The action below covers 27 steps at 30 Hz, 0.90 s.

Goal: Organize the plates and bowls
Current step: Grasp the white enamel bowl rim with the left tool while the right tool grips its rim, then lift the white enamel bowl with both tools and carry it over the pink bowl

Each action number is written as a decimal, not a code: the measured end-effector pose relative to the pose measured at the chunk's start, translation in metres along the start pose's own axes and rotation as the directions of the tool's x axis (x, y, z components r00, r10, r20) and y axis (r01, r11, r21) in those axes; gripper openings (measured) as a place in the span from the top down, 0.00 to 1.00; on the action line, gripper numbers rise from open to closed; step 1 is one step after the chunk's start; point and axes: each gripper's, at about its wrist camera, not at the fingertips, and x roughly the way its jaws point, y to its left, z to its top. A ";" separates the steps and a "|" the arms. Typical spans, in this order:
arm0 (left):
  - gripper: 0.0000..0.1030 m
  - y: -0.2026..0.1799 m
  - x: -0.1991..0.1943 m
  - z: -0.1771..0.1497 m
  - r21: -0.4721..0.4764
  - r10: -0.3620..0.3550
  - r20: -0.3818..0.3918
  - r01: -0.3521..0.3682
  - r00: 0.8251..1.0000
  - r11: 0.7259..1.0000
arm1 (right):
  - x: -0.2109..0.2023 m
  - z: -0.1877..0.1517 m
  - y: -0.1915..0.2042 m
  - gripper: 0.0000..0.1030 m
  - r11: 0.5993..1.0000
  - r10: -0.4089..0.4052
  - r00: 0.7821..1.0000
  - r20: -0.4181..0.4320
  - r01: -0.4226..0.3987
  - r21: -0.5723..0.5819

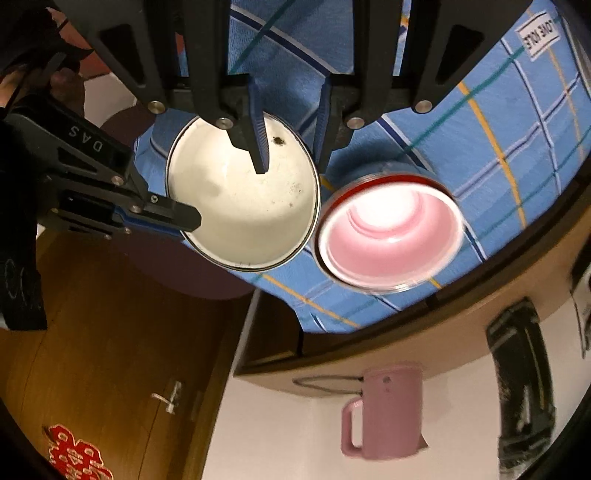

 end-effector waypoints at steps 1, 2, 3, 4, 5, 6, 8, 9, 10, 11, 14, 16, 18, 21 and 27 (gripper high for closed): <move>0.74 0.002 -0.006 0.004 -0.003 0.005 0.018 -0.005 1.000 1.000 | -0.003 0.005 0.002 0.91 1.000 0.014 1.000 0.011 -0.014 0.000; 0.74 0.005 -0.011 0.007 -0.009 0.008 0.028 -0.008 1.000 1.000 | -0.005 0.008 0.004 0.91 1.000 0.025 0.999 0.020 -0.025 -0.001; 0.74 0.008 -0.016 0.010 -0.015 0.011 0.039 -0.010 0.999 1.000 | -0.007 0.013 0.006 0.91 0.999 0.039 0.999 0.031 -0.039 -0.002; 0.74 0.011 -0.021 0.013 -0.021 0.016 0.049 -0.015 0.999 1.000 | -0.008 0.017 0.007 0.91 0.999 0.050 0.998 0.036 -0.050 -0.002; 0.74 0.014 -0.023 0.016 -0.026 0.022 0.055 -0.020 0.998 0.999 | -0.009 0.023 0.010 0.91 0.998 0.065 0.997 0.044 -0.065 -0.005; 0.74 0.018 -0.027 0.021 -0.036 0.029 0.066 -0.027 0.997 0.999 | -0.009 0.029 0.012 0.91 0.997 0.076 0.996 0.053 -0.076 -0.007; 0.74 0.026 -0.031 0.028 -0.053 0.036 0.075 -0.032 0.997 0.998 | -0.008 0.040 0.016 0.91 0.996 0.091 0.994 0.067 -0.091 -0.011; 0.74 0.029 -0.032 0.030 -0.060 0.039 0.079 -0.034 0.996 0.998 | -0.007 0.045 0.018 0.91 0.995 0.097 0.993 0.074 -0.096 -0.014; 0.74 0.032 -0.035 0.034 -0.066 0.046 0.085 -0.040 0.995 0.997 | -0.006 0.049 0.020 0.91 0.995 0.101 0.992 0.078 -0.100 -0.014; 0.74 0.035 -0.037 0.039 -0.071 0.055 0.090 -0.049 0.994 0.996 | -0.004 0.055 0.021 0.91 0.994 0.105 0.991 0.084 -0.104 -0.016; 0.74 0.044 -0.037 0.049 -0.092 0.070 0.096 -0.061 0.993 0.994 | 0.000 0.068 0.025 0.91 0.993 0.120 0.988 0.094 -0.119 -0.017; 0.74 0.052 -0.038 0.054 -0.111 0.074 0.098 -0.063 0.992 0.992 | 0.003 0.076 0.027 0.91 0.990 0.138 0.985 0.100 -0.137 -0.013; 0.74 0.063 -0.038 0.059 -0.139 0.071 0.099 -0.057 0.993 0.989 | 0.006 0.085 0.031 0.91 0.988 0.153 0.982 0.106 -0.152 -0.017; 0.74 0.075 -0.038 0.062 -0.167 0.081 0.102 -0.063 0.992 0.984 | 0.013 0.096 0.039 0.91 0.986 0.163 0.980 0.114 -0.161 -0.029; 0.74 0.094 -0.037 0.066 -0.211 0.094 0.103 -0.070 0.990 0.975 | 0.024 0.108 0.051 0.91 0.984 0.179 0.977 0.114 -0.175 -0.045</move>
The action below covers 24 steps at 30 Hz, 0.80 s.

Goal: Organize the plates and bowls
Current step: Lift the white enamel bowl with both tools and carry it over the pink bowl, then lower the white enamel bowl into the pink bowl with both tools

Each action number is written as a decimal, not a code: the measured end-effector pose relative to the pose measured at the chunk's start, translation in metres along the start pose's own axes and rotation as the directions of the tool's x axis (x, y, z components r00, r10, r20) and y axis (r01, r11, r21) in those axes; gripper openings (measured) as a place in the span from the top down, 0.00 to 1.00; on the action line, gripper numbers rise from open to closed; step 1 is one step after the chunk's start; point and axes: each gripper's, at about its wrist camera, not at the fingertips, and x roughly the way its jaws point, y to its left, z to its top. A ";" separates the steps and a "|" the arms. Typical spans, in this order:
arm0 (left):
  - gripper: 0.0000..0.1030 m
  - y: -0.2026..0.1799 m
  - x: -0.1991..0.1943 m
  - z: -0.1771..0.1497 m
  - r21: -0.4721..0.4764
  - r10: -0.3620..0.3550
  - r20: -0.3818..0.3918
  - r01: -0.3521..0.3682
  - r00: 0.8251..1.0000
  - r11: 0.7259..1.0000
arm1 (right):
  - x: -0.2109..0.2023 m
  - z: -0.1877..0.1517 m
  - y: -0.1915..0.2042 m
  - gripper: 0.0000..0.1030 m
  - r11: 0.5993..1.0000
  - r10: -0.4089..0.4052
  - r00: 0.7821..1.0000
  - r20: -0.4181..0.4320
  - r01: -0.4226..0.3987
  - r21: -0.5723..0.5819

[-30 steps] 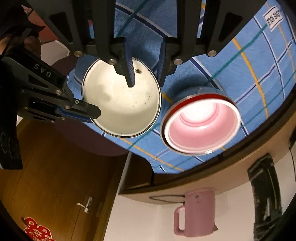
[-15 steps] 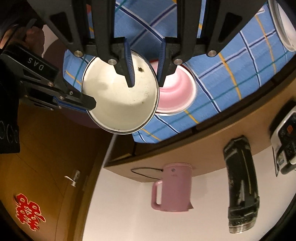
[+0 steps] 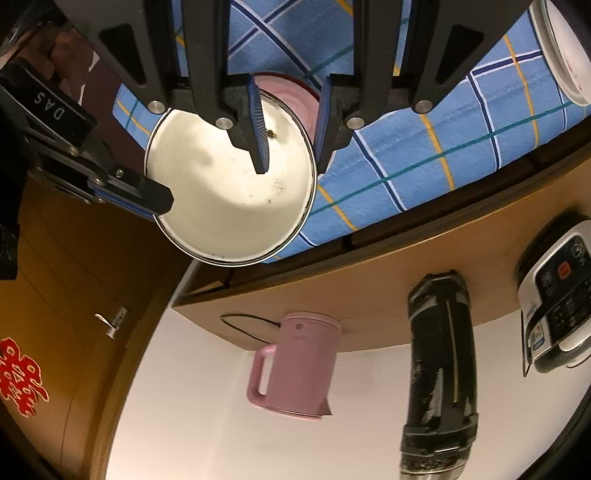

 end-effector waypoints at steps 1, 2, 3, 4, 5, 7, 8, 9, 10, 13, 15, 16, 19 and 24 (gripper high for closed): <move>0.74 0.002 0.000 0.001 -0.006 -0.001 0.002 0.001 1.000 1.000 | 0.003 0.001 0.001 0.91 1.000 0.002 1.000 -0.003 -0.002 0.000; 0.74 0.005 0.000 0.002 -0.012 -0.004 0.002 0.004 1.000 1.000 | 0.006 0.001 0.001 0.91 1.000 0.003 1.000 -0.007 -0.003 0.001; 0.74 0.006 0.000 0.002 -0.016 -0.006 0.002 0.006 1.000 1.000 | 0.008 0.002 0.000 0.91 1.000 0.005 1.000 -0.011 -0.005 0.005; 0.74 0.009 0.000 0.002 -0.020 -0.008 0.000 0.008 1.000 1.000 | 0.011 0.002 0.000 0.91 1.000 0.009 1.000 -0.015 -0.008 0.008; 0.74 0.010 0.001 0.003 -0.024 -0.009 -0.001 0.009 1.000 1.000 | 0.013 0.002 -0.001 0.91 1.000 0.012 1.000 -0.019 -0.012 0.012; 0.74 0.013 -0.001 0.004 -0.031 -0.010 0.002 0.010 1.000 0.999 | 0.017 0.003 -0.001 0.91 1.000 0.016 1.000 -0.023 -0.016 0.016; 0.74 0.015 -0.002 0.005 -0.034 -0.010 0.006 0.010 1.000 0.999 | 0.018 0.003 0.000 0.91 1.000 0.018 1.000 -0.026 -0.017 0.016; 0.74 0.016 -0.002 0.005 -0.037 -0.009 0.009 0.010 1.000 0.999 | 0.020 0.003 0.001 0.91 1.000 0.018 0.999 -0.029 -0.018 0.015; 0.74 0.017 -0.003 0.006 -0.038 -0.008 0.011 0.008 1.000 0.999 | 0.021 0.003 0.001 0.91 1.000 0.019 0.999 -0.032 -0.018 0.014; 0.74 0.020 -0.002 0.006 -0.042 -0.005 0.007 0.005 1.000 0.999 | 0.023 0.001 0.000 0.91 1.000 0.023 0.999 -0.038 -0.022 0.022; 0.74 0.020 0.002 0.006 -0.044 -0.008 -0.002 0.008 1.000 0.999 | 0.025 0.000 -0.001 0.91 1.000 0.014 0.999 -0.042 -0.014 0.023; 0.74 0.019 0.004 0.005 -0.044 -0.010 -0.008 0.009 1.000 0.999 | 0.026 0.000 -0.001 0.91 1.000 0.011 0.999 -0.046 -0.010 0.025; 0.74 0.018 0.009 0.003 -0.039 -0.013 -0.024 0.012 1.000 0.999 | 0.030 -0.004 -0.005 0.91 0.999 0.003 0.998 -0.060 -0.001 0.032; 0.74 0.017 0.016 0.001 -0.036 -0.016 -0.047 0.014 0.999 0.999 | 0.033 -0.008 -0.007 0.91 0.999 -0.005 0.997 -0.077 0.008 0.034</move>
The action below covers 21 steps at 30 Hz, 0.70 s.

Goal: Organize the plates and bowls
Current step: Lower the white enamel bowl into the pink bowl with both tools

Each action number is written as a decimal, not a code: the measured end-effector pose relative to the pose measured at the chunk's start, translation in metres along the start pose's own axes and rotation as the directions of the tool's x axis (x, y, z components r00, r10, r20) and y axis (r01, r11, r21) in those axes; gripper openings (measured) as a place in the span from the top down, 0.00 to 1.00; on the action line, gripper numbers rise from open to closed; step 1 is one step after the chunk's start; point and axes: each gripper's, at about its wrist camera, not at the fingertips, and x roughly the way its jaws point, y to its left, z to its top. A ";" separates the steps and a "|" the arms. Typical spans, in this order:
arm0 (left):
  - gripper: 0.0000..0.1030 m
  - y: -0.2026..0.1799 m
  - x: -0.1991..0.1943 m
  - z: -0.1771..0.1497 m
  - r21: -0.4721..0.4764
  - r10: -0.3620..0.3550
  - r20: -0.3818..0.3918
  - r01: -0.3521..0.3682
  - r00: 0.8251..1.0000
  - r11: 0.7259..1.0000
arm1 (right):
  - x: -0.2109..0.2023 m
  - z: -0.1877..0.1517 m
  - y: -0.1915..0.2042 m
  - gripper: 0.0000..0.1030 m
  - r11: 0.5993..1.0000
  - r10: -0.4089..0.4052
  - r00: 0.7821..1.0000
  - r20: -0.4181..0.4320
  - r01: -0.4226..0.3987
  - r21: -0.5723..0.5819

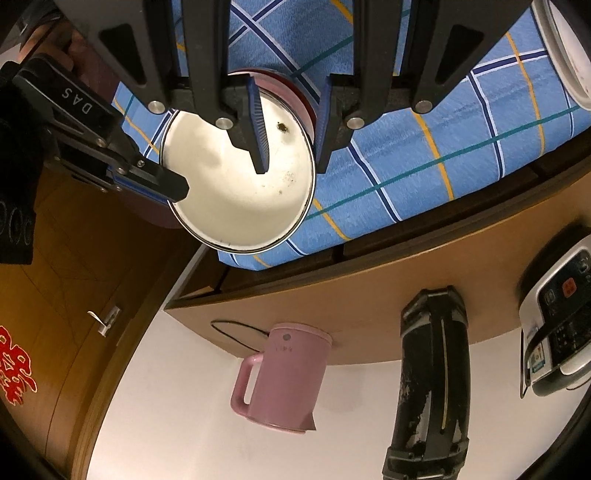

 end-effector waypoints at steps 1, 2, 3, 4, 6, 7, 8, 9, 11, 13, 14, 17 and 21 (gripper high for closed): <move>0.74 0.000 0.001 0.000 0.000 0.001 -0.003 -0.001 1.000 1.000 | 0.000 -0.001 0.000 0.91 1.000 -0.002 1.000 -0.002 0.002 -0.002; 0.74 0.001 0.002 0.000 0.001 0.002 -0.006 -0.002 1.000 1.000 | 0.001 -0.001 0.000 0.91 1.000 -0.004 1.000 -0.005 0.004 -0.002; 0.74 0.001 0.003 0.000 0.001 0.001 -0.008 -0.001 1.000 1.000 | 0.001 -0.002 -0.001 0.91 1.000 -0.004 1.000 -0.007 0.004 -0.001; 0.74 0.001 0.004 0.000 0.000 -0.001 -0.011 0.001 1.000 1.000 | 0.001 -0.003 -0.001 0.91 1.000 -0.005 1.000 -0.009 0.005 0.000; 0.74 0.000 0.005 0.000 0.005 -0.002 -0.018 0.002 1.000 1.000 | 0.002 -0.005 -0.003 0.91 1.000 -0.009 1.000 -0.014 0.009 0.005; 0.74 0.000 0.007 0.000 0.006 -0.001 -0.022 0.002 1.000 1.000 | 0.002 -0.005 -0.003 0.91 1.000 -0.010 1.000 -0.016 0.010 0.005; 0.74 0.000 0.008 -0.001 0.007 0.000 -0.026 0.000 1.000 1.000 | 0.002 -0.006 -0.003 0.91 1.000 -0.011 1.000 -0.018 0.011 0.004; 0.74 0.000 0.010 -0.001 0.008 0.002 -0.031 -0.002 1.000 1.000 | 0.003 -0.007 -0.003 0.91 1.000 -0.013 1.000 -0.019 0.013 0.003; 0.74 0.000 0.013 -0.001 0.008 0.003 -0.041 -0.002 0.999 1.000 | 0.004 -0.008 -0.004 0.91 1.000 -0.016 1.000 -0.024 0.017 0.002; 0.74 0.001 0.017 -0.002 0.003 -0.004 -0.056 0.004 0.998 1.000 | 0.005 -0.008 -0.005 0.91 1.000 -0.019 0.999 -0.028 0.019 0.004; 0.74 0.001 0.018 -0.002 0.001 -0.006 -0.061 0.006 0.998 1.000 | 0.005 -0.009 -0.005 0.91 1.000 -0.020 0.999 -0.030 0.020 0.006; 0.74 0.001 0.021 -0.002 0.003 -0.007 -0.070 0.008 0.998 1.000 | 0.006 -0.009 -0.007 0.91 1.000 -0.023 0.999 -0.032 0.023 0.007; 0.74 0.000 0.022 -0.003 0.005 -0.008 -0.076 0.009 0.997 1.000 | 0.008 -0.010 -0.009 0.91 1.000 -0.024 0.999 -0.042 0.024 0.009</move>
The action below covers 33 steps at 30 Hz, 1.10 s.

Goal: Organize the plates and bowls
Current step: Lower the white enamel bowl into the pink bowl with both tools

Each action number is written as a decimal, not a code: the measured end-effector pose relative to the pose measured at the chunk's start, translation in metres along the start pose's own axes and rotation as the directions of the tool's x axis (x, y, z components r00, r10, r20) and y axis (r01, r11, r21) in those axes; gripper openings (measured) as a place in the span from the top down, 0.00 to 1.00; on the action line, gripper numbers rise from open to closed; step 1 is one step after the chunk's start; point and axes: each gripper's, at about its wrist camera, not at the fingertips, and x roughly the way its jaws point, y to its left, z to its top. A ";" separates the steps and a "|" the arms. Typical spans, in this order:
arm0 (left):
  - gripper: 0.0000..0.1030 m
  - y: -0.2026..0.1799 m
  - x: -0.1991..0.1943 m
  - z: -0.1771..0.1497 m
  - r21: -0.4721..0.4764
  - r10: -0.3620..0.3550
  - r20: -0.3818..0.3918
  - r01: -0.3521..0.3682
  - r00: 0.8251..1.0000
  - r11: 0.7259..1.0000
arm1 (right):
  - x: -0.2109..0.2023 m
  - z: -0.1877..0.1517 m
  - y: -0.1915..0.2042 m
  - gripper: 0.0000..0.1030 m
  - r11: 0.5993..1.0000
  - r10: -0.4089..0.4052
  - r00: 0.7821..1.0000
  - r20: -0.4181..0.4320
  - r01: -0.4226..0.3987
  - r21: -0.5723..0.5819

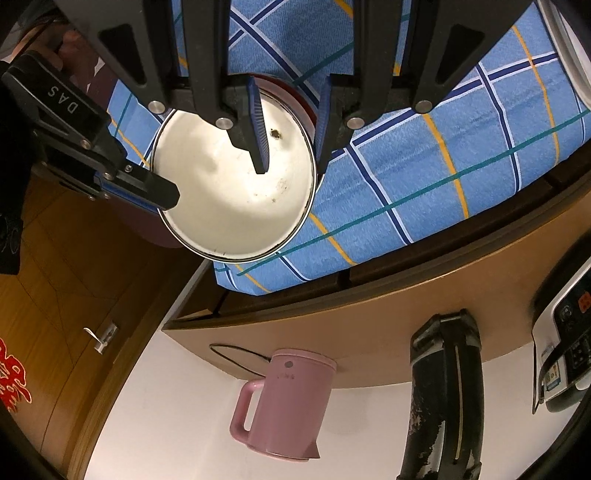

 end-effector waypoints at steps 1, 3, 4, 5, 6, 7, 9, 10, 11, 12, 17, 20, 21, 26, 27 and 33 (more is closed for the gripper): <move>0.74 0.000 0.000 0.000 0.001 0.000 0.000 0.000 1.000 1.000 | 0.000 -0.001 -0.001 0.91 1.000 -0.001 1.000 -0.003 0.001 0.001; 0.74 0.000 0.001 0.000 0.005 -0.002 -0.001 0.002 1.000 1.000 | 0.001 -0.001 -0.002 0.91 1.000 -0.003 1.000 -0.008 0.003 0.004; 0.74 -0.001 0.001 0.000 0.006 -0.002 -0.001 0.002 1.000 1.000 | 0.002 -0.002 -0.003 0.91 1.000 -0.004 1.000 -0.009 0.004 0.005; 0.74 -0.001 0.001 0.000 0.008 -0.003 -0.001 0.003 1.000 1.000 | 0.002 -0.003 -0.003 0.91 1.000 -0.005 1.000 -0.011 0.005 0.007; 0.74 -0.001 0.001 0.000 0.009 -0.004 -0.002 0.004 1.000 1.000 | 0.002 -0.003 -0.004 0.91 1.000 -0.005 1.000 -0.012 0.005 0.009; 0.74 -0.001 0.001 0.000 0.008 -0.005 -0.001 0.005 1.000 1.000 | 0.002 -0.004 -0.004 0.91 1.000 -0.007 1.000 -0.013 0.007 0.010; 0.74 -0.001 0.001 -0.001 0.010 -0.004 -0.002 0.004 1.000 1.000 | 0.003 -0.005 -0.005 0.90 1.000 -0.010 1.000 -0.016 0.010 0.010; 0.74 -0.002 0.001 -0.001 0.011 -0.003 -0.003 0.003 1.000 1.000 | 0.003 -0.005 -0.005 0.90 1.000 -0.013 1.000 -0.018 0.013 0.010; 0.74 -0.002 0.002 -0.001 0.014 -0.001 -0.004 0.001 1.000 1.000 | 0.004 -0.006 -0.005 0.90 1.000 -0.015 1.000 -0.021 0.015 0.012; 0.74 -0.003 0.003 -0.002 0.015 -0.001 -0.007 0.001 1.000 1.000 | 0.004 -0.006 -0.006 0.90 1.000 -0.016 1.000 -0.023 0.016 0.013; 0.74 -0.006 0.008 -0.004 0.024 -0.004 -0.020 0.004 1.000 1.000 | 0.005 -0.008 -0.009 0.90 1.000 -0.024 0.999 -0.027 0.024 0.020; 0.74 -0.008 0.009 -0.004 0.029 -0.005 -0.024 0.005 1.000 1.000 | 0.006 -0.008 -0.010 0.90 0.999 -0.027 0.999 -0.032 0.028 0.022; 0.74 -0.008 0.010 -0.005 0.029 -0.005 -0.027 0.006 1.000 1.000 | 0.006 -0.008 -0.010 0.90 0.999 -0.028 0.999 -0.034 0.028 0.022; 0.74 -0.006 0.012 -0.004 0.017 -0.021 -0.044 0.021 0.999 1.000 | 0.007 -0.006 -0.009 0.90 0.999 -0.034 0.999 -0.040 0.035 0.015; 0.74 -0.006 0.013 -0.005 0.015 -0.023 -0.047 0.024 0.999 1.000 | 0.008 -0.006 -0.008 0.90 0.999 -0.036 0.998 -0.042 0.037 0.013; 0.74 -0.007 0.014 -0.006 0.018 -0.018 -0.056 0.019 0.998 1.000 | 0.011 -0.005 -0.009 0.90 0.999 -0.040 0.998 -0.052 0.041 0.009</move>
